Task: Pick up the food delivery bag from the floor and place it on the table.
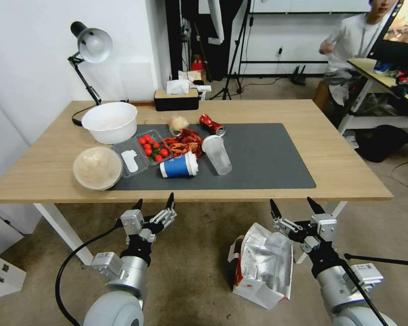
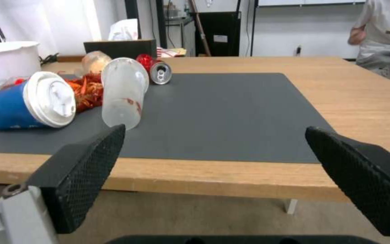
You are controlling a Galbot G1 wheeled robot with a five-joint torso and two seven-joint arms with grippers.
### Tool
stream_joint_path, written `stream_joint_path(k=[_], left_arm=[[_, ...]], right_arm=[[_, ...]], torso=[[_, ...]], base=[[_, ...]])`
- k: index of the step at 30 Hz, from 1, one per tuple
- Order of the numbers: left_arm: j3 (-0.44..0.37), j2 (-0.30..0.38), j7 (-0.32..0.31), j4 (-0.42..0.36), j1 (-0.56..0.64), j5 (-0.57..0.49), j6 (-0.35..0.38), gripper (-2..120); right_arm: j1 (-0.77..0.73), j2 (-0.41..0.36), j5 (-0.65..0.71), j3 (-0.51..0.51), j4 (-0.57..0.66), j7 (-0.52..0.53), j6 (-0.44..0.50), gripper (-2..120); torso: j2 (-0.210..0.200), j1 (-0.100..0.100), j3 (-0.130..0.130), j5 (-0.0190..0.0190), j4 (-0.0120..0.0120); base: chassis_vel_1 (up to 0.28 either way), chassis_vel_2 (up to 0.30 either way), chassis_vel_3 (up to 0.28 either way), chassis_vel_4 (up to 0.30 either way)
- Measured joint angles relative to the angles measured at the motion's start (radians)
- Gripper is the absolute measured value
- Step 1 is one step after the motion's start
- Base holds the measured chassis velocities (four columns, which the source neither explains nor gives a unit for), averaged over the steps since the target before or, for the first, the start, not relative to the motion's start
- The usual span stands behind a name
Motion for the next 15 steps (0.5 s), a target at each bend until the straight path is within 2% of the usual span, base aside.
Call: stream_joint_path(k=[15], left_arm=[[-0.014,0.0,0.011,-0.003,0.028,0.049,-0.041,100]], right_arm=[[0.002,-0.003,-0.002,-0.005,-0.002,-0.002,0.002,100]], torso=[[-0.072,-0.031,-0.04,0.0001,0.0001]], base=[[0.0,0.0,0.0,0.0]])
